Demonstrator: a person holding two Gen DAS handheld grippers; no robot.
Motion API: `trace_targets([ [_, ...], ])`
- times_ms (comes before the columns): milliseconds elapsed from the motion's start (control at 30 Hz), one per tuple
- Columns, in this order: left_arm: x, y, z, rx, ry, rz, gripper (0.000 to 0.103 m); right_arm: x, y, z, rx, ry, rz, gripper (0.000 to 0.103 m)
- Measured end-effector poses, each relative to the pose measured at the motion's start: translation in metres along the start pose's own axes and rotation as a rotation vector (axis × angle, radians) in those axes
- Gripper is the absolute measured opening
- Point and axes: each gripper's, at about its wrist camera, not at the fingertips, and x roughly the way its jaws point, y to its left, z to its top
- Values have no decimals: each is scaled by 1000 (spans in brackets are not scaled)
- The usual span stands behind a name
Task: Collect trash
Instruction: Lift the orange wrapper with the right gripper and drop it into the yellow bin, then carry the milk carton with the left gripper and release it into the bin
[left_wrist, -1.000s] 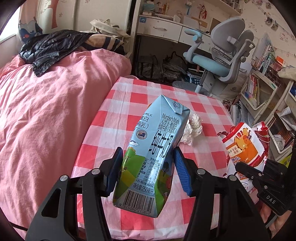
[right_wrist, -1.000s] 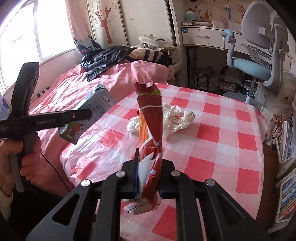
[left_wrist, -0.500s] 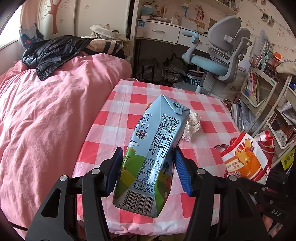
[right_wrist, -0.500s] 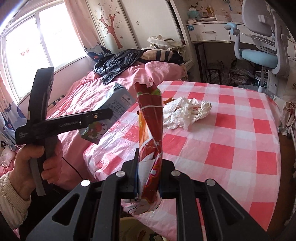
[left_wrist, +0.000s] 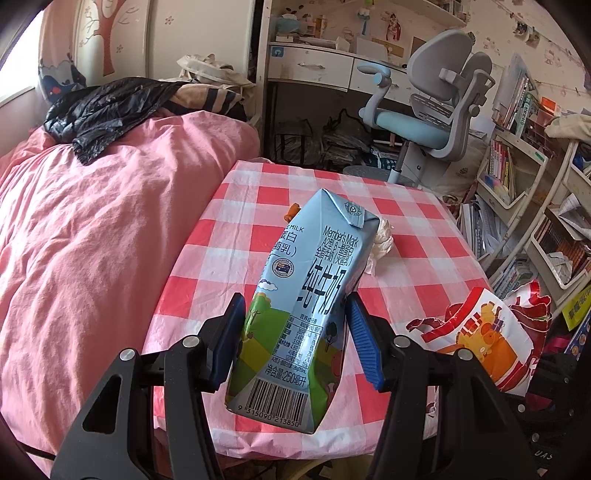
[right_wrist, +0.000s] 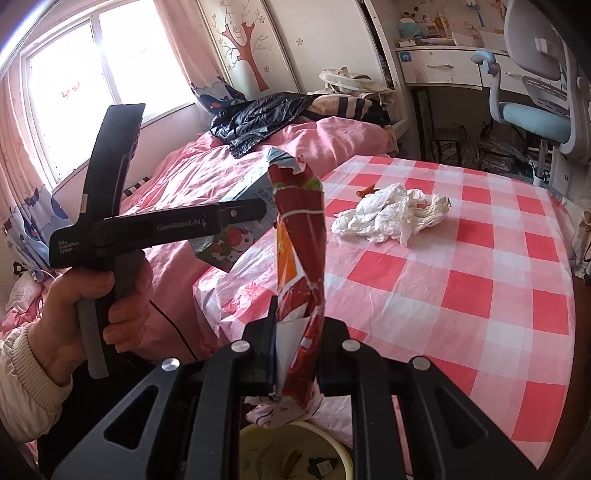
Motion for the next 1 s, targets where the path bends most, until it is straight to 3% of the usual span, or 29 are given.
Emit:
trace_targets([
  [267,-3,-2,-4,6,-2,-2,54,3,15,-20,-1,55,35,17],
  [567,-11,-6,-20,10,7,-14,54,29,44,-82,-43,330,39,23],
  [633,-13,-7,-26,9,16,-18,54,33,43,-86,-46,363,18,39],
  [767,-17,-11,-41,11,40,-26,54,27,36,-83,-35,328,-57,58],
  [833,-18,-13,-51,9,59,-36,54,20,28,-80,-23,284,-142,75],
  [1000,-21,-24,-80,23,122,-54,54,2,18,-75,-11,194,-372,94],
])
